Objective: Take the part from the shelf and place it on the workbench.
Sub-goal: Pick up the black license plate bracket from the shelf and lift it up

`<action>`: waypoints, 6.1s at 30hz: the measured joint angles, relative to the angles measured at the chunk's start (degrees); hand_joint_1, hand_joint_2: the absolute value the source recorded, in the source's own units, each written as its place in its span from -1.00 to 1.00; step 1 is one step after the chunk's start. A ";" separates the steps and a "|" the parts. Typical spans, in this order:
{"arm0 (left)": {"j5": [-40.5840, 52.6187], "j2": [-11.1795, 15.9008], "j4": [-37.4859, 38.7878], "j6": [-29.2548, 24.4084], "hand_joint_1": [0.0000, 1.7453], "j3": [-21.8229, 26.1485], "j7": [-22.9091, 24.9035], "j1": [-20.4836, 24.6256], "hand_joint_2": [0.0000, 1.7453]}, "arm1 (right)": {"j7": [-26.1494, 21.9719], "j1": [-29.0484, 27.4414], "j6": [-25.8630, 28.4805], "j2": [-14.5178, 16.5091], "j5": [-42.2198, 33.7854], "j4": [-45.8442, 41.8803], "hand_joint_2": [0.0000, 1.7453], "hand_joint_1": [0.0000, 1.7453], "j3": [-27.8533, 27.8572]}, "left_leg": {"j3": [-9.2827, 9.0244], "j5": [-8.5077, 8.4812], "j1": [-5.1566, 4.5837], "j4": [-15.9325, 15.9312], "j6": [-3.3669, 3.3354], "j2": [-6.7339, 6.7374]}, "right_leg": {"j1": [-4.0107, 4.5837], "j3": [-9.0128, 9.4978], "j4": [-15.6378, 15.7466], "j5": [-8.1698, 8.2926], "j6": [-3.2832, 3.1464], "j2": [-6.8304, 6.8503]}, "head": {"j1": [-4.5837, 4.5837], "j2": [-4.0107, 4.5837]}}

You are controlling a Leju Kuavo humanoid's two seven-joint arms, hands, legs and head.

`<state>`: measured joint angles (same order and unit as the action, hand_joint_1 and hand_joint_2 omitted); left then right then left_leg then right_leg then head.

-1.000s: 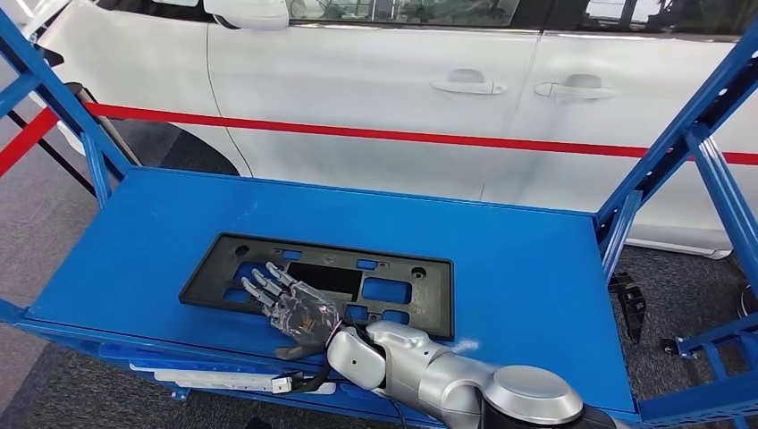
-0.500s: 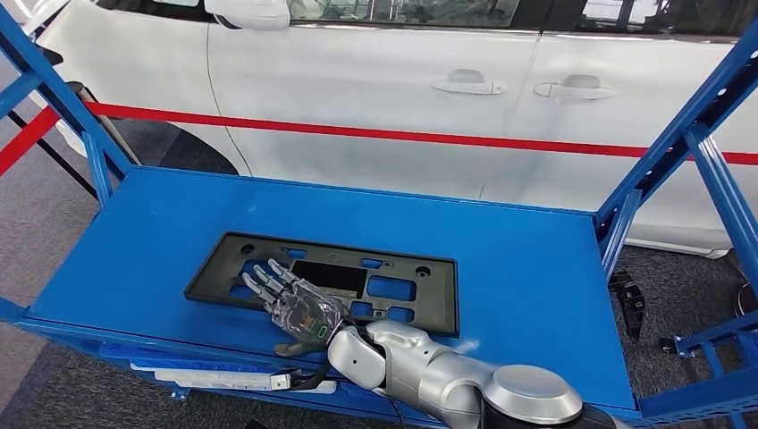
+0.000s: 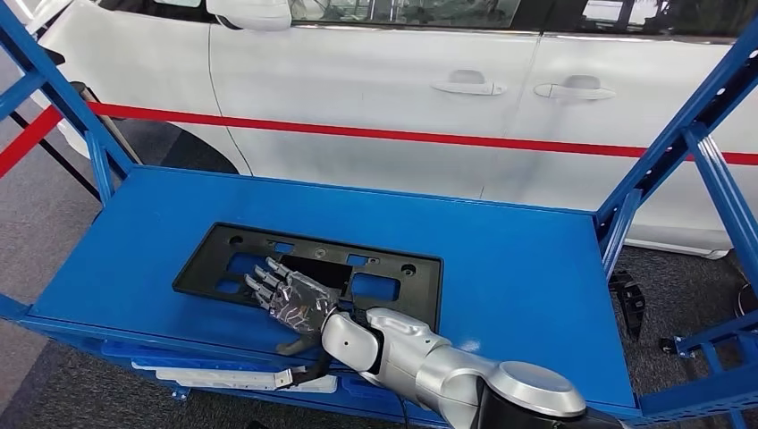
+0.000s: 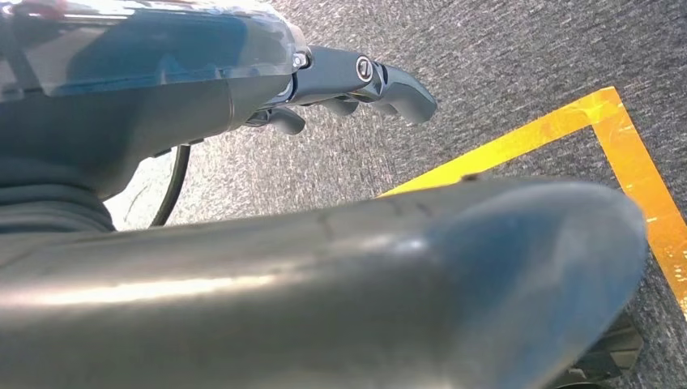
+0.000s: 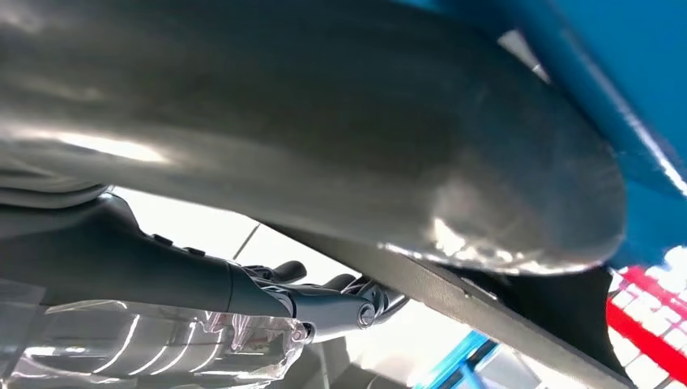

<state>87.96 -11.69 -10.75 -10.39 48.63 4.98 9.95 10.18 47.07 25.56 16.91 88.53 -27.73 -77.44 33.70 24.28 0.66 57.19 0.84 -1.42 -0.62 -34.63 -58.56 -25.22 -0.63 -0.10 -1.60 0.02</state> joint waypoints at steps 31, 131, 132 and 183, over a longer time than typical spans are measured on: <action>-0.31 -0.79 -0.02 -0.58 -1.00 -0.03 -0.53 0.37 -1.00 | 5.36 4.23 6.80 2.43 0.05 2.19 -1.00 1.00 0.52 | 0.45 0.37 1.79 0.62 1.78 -3.51 | -1.52 -0.73 -1.57 -0.89 1.27 -2.71 | -0.03 0.00; -0.36 -0.42 -0.02 0.44 -1.00 -0.02 0.21 0.22 -1.00 | -34.17 0.25 -9.19 0.98 -53.95 -3.73 1.00 -1.00 33.14 | 0.41 0.79 -0.15 0.93 -0.44 -0.27 | 0.18 -1.02 -0.65 0.12 0.01 -0.63 | -0.04 0.00; -0.36 -0.40 -0.02 0.44 -1.00 -0.02 0.22 0.27 -1.00 | -34.34 0.15 -9.15 1.00 -53.99 -3.73 1.00 -1.00 33.47 | 0.41 0.79 -0.15 0.93 -0.44 -0.27 | 0.18 -1.02 -0.65 0.12 0.01 -0.63 | -0.04 0.00; -0.50 0.27 -0.02 0.15 -1.00 -0.15 -0.33 -0.65 -1.00 | -30.99 -3.68 -4.67 0.94 -46.10 -1.32 -1.00 -1.00 29.20 | 0.55 1.00 -0.35 1.25 -0.80 -0.27 | -0.07 -1.01 -0.53 0.19 0.27 -0.62 | -0.04 0.00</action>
<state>87.47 -11.43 -10.78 -10.23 48.48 4.66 9.30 -20.82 43.38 20.89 17.86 42.43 -29.04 -48.24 34.25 25.28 0.32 58.43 0.04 -1.69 -0.68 -35.64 -59.09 -25.03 -0.36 -0.72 -1.64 0.02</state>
